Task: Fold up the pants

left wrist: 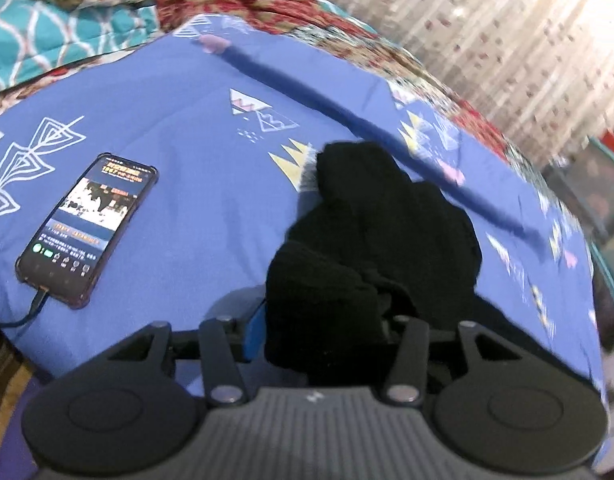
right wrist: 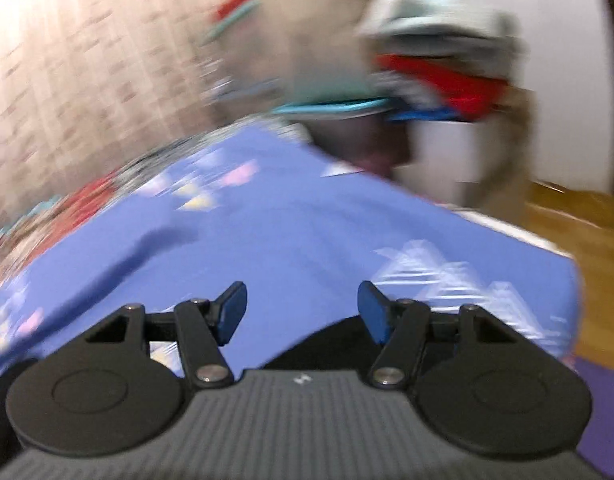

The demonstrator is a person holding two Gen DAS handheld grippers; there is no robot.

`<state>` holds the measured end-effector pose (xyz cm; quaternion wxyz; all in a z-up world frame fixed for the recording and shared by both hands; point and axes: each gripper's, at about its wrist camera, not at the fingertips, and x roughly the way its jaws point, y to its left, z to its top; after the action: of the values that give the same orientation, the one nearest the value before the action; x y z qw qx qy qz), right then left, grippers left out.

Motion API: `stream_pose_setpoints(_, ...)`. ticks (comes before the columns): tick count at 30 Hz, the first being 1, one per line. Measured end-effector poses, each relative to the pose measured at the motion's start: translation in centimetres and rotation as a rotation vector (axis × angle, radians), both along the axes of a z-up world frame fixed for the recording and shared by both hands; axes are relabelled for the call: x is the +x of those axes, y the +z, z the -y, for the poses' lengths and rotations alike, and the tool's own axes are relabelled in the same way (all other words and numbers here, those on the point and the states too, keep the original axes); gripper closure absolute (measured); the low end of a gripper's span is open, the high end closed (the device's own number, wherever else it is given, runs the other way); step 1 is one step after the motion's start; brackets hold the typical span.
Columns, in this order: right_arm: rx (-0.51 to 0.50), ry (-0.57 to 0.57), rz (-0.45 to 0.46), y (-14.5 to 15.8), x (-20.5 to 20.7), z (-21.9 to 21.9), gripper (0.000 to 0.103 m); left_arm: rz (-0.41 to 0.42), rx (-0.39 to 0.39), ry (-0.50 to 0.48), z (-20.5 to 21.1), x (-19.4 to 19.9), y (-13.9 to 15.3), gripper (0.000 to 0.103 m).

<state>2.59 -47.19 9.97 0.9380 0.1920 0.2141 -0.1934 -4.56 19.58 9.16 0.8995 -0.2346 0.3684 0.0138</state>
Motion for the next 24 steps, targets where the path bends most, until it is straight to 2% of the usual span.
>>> stream_pose_setpoints(3,0.008,0.104,-0.016,-0.2,3.4,-2.2,0.039,-0.039,0.051,-0.02,-0.2,-2.6,-0.4,0.057)
stream_pose_setpoints(6,0.048,0.214,-0.031,-0.5,7.1,-4.8,0.039,-0.092,0.027,-0.011,-1.5,-5.7,-1.2,0.049)
stream_pose_setpoints(8,0.063,0.296,-0.049,-0.5,9.6,-7.1,0.039,-0.129,0.019,-0.039,-1.8,-7.3,-1.8,0.044)
stream_pose_setpoints(12,0.063,0.474,-0.077,0.2,14.6,-12.9,0.039,-0.251,0.067,-0.12,-0.8,-7.7,-3.7,0.04)
stream_pose_setpoints(15,0.032,0.635,-0.112,0.1,19.8,-17.3,0.039,-0.296,0.027,-0.163,-1.3,-6.9,-4.7,0.039)
stream_pose_setpoints(17,0.01,0.745,-0.146,-0.3,24.0,-20.6,0.037,-0.33,-0.001,-0.171,-1.8,-6.9,-5.4,0.034)
stream_pose_setpoints(19,-0.001,0.834,-0.203,-1.3,28.5,-24.0,0.03,-0.346,-0.04,-0.174,-2.2,-7.5,-5.6,0.03)
stream_pose_setpoints(20,0.001,0.86,-0.235,-1.9,30.2,-25.1,0.024,-0.352,-0.052,-0.175,-2.3,-7.8,-5.6,0.029)
stream_pose_setpoints(21,-0.007,0.869,-0.265,-2.7,31.8,-26.6,0.023,-0.351,-0.067,-0.175,-2.4,-8.3,-5.5,0.029)
stream_pose_setpoints(24,-0.04,0.805,-0.373,-6.1,35.3,-29.8,0.027,-0.314,-0.101,-0.124,-2.9,-9.1,-4.8,0.028)
